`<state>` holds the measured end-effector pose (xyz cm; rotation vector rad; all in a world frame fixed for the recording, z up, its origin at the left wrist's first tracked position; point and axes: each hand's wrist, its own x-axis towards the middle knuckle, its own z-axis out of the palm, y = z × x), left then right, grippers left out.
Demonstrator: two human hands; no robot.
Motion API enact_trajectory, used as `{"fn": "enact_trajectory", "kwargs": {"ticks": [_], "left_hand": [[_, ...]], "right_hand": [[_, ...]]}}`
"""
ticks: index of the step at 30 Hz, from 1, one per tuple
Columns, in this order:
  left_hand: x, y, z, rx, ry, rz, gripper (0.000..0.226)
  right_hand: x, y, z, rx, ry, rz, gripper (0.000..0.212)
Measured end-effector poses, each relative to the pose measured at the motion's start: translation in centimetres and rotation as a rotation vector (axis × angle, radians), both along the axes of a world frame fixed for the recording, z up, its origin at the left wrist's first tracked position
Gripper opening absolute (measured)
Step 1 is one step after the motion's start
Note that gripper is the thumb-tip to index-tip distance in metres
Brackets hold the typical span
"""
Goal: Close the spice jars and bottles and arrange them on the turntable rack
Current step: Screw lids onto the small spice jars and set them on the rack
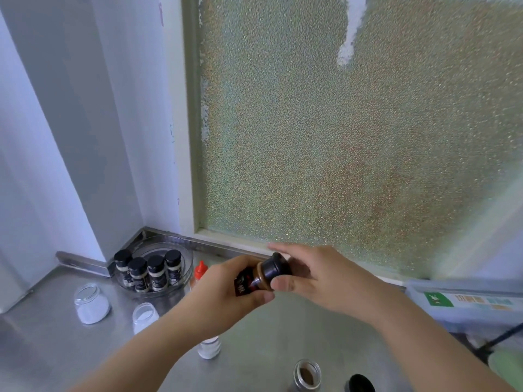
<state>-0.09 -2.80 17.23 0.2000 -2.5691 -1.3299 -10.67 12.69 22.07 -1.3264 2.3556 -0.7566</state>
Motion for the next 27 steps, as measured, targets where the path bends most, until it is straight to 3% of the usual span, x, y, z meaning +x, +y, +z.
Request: {"fn": "enact_trajectory", "kwargs": {"ticks": [2, 7, 14, 19, 24, 27], "left_hand": [[0.1, -0.8, -0.1, 0.031, -0.015, -0.009, 0.030], [1.1, -1.9, -1.7, 0.100, -0.006, 0.028, 0.025], [1.2, -5.9, -3.5, 0.136, 0.009, 0.172, 0.035], [0.9, -10.8, -5.1, 0.147, -0.055, 0.296, 0.058], [2.3, -17.6, -7.0, -0.046, -0.210, 0.515, 0.013], [2.3, -19.9, -8.2, -0.193, -0.341, 0.464, 0.019]], "right_hand": [[-0.2, -0.3, -0.2, -0.022, -0.013, 0.043, 0.056], [0.9, -2.7, -1.8, -0.067, 0.132, 0.081, 0.029], [1.0, -7.5, -3.8, -0.074, 0.047, 0.034, 0.049], [-1.1, -12.8, -5.0, -0.143, 0.060, -0.092, 0.037], [-5.4, -19.6, -7.6, -0.137, 0.109, -0.142, 0.040], [-7.4, -24.2, -11.3, -0.039, 0.128, -0.097, 0.045]]}}
